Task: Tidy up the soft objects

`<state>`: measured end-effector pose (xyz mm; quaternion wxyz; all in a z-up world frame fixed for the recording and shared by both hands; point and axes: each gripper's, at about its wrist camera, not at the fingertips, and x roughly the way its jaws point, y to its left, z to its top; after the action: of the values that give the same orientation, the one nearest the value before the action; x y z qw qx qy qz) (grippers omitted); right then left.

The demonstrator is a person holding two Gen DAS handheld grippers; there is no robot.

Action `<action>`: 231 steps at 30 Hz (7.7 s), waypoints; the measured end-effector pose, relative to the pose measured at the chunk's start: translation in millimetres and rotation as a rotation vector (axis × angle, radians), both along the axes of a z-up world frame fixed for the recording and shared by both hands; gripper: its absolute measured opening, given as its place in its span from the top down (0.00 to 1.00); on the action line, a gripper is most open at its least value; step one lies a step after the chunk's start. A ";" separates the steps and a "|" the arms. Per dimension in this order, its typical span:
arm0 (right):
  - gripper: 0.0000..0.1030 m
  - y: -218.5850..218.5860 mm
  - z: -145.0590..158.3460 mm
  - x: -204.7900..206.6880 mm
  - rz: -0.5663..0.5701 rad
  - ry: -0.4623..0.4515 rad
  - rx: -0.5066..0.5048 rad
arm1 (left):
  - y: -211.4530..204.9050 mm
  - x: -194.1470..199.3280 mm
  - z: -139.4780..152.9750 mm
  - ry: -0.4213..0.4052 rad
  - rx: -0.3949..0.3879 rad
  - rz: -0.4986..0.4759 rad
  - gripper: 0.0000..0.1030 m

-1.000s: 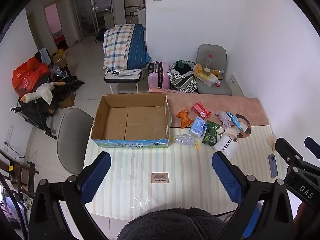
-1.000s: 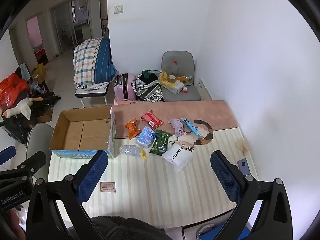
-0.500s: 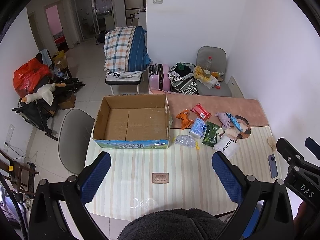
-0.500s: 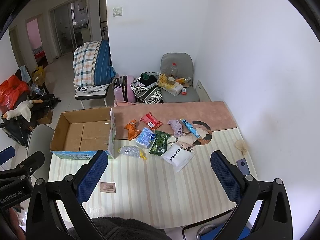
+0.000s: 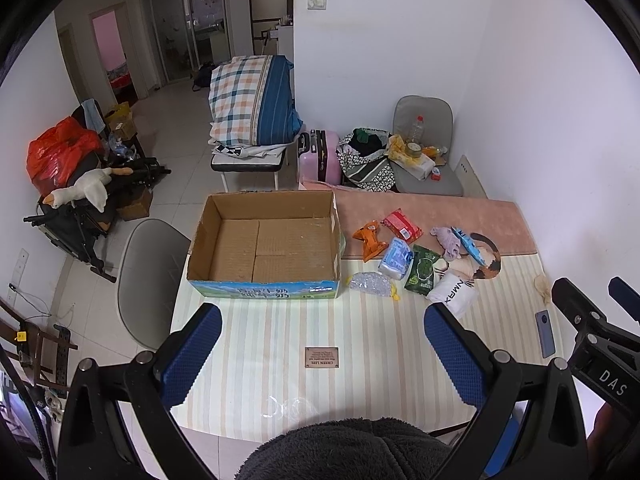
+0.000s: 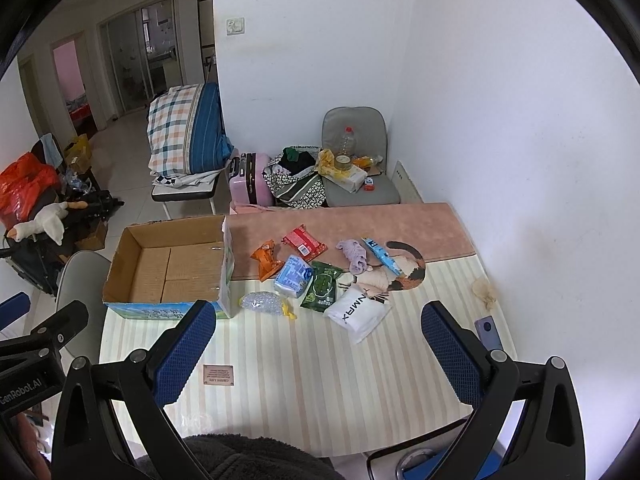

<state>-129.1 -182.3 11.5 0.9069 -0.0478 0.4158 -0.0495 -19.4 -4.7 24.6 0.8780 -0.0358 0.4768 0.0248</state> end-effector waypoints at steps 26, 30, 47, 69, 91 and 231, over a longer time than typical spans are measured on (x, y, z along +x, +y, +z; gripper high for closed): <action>0.00 9.1 0.2 5.6 0.003 -0.013 -0.004 | 8.0 -2.2 3.8 -0.003 -0.004 0.002 0.00; 0.00 8.8 -0.7 4.4 0.005 -0.013 -0.004 | 8.1 -2.5 3.6 -0.004 -0.003 0.002 0.00; 0.00 10.3 -9.7 21.5 0.009 0.017 0.030 | 11.0 4.3 -0.2 0.008 -0.014 0.002 0.00; 0.00 -210.9 -362.3 258.3 -0.458 0.603 0.302 | -117.0 277.3 -248.7 0.437 0.107 -0.229 0.02; 0.04 -280.9 -471.9 258.3 -0.514 0.805 0.433 | -282.4 333.2 -448.2 0.887 -0.030 -0.398 0.37; 0.31 -99.9 -442.9 400.0 -0.379 0.795 0.481 | -99.8 373.5 -399.4 0.766 -0.046 -0.184 0.28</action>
<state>271.0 -282.2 -431.5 0.6385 0.2239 0.7303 -0.0942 354.1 -104.5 -374.9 0.6341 -0.0008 0.7714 -0.0530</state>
